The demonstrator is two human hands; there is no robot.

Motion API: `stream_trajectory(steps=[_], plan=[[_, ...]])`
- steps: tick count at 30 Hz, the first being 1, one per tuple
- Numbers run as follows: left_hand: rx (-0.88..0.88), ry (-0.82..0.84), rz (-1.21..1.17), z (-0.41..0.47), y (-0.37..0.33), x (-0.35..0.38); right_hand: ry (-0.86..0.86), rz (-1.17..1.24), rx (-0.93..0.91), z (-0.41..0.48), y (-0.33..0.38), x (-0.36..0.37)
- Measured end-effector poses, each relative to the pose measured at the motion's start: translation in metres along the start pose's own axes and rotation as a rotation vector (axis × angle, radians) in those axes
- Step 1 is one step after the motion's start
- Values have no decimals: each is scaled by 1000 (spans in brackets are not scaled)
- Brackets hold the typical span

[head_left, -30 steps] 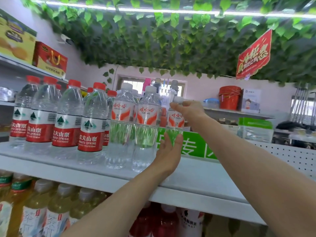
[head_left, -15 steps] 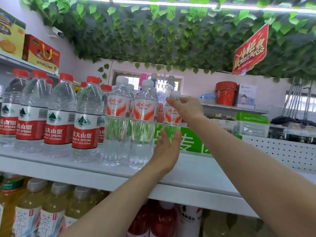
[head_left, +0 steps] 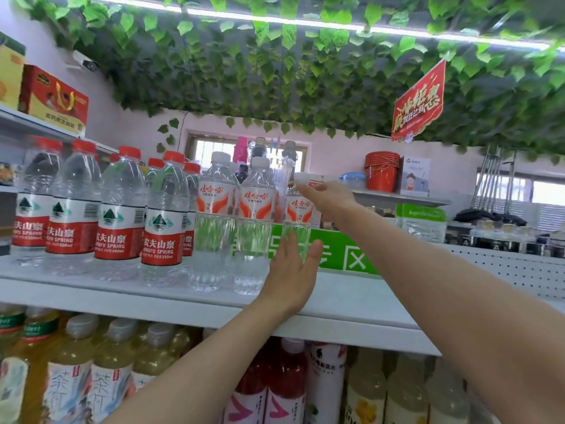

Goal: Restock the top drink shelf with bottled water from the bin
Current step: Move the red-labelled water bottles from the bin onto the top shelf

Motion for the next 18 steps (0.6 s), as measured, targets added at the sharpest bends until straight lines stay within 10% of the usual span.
stream_trajectory(steps=[18], plan=[[82,-200,248,-147,-60,-173,-79,-149,-123,-212,40,-35]])
Point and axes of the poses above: each hand's wrist, its own z-axis towards the middle knuckle, its own x-axis out of the palm, y = z × x, the point moved 5 cm from there along z, towards the middle knuckle, and after that the axes turned 14 degrees about x, right-handed, at the moved point
